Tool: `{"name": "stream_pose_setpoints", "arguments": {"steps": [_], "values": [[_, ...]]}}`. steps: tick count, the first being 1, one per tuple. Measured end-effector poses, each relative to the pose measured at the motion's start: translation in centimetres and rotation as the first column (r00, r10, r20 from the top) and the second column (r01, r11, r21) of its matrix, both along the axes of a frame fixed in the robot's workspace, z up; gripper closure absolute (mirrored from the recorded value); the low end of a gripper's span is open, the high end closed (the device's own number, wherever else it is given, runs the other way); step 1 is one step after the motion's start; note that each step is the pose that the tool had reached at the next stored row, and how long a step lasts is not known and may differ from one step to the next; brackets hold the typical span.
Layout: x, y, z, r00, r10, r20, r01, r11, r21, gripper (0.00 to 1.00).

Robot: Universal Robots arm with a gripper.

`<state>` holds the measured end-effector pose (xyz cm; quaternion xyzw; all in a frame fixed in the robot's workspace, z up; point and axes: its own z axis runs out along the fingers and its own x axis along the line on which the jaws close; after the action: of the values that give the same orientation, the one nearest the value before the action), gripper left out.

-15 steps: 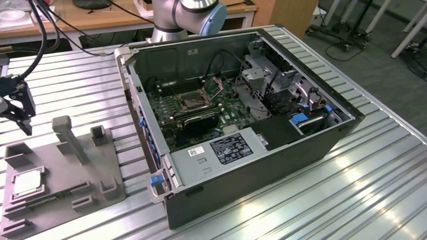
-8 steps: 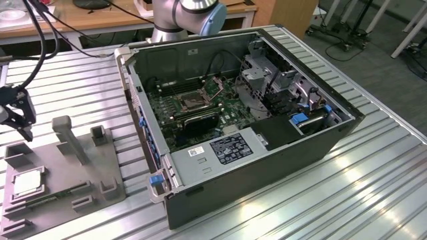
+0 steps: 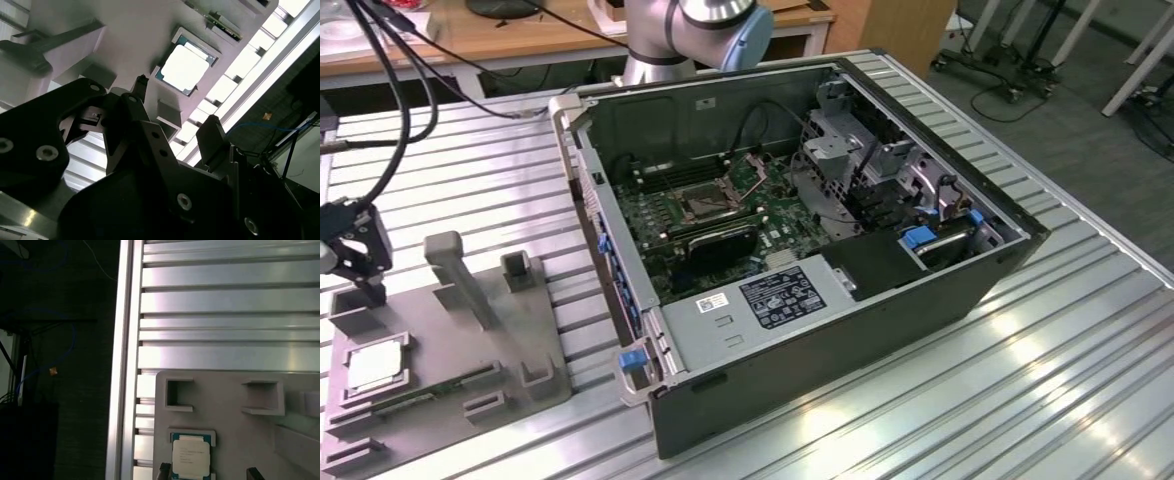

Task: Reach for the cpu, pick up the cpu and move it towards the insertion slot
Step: 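Reach for the cpu, then pick up the cpu and move it towards the insertion slot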

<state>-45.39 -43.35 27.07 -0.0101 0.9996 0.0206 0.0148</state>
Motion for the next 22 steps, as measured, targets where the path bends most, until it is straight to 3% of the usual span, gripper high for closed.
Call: {"name": "stream_pose_setpoints", "arguments": {"steps": [16,22], "values": [[-0.23,-0.09,-0.30,1.0000,0.000,0.0000,0.000,1.0000,0.0000,0.33],[-0.24,-0.09,-0.75,1.0000,0.000,0.0001,0.000,1.0000,0.0000,0.33]]}}
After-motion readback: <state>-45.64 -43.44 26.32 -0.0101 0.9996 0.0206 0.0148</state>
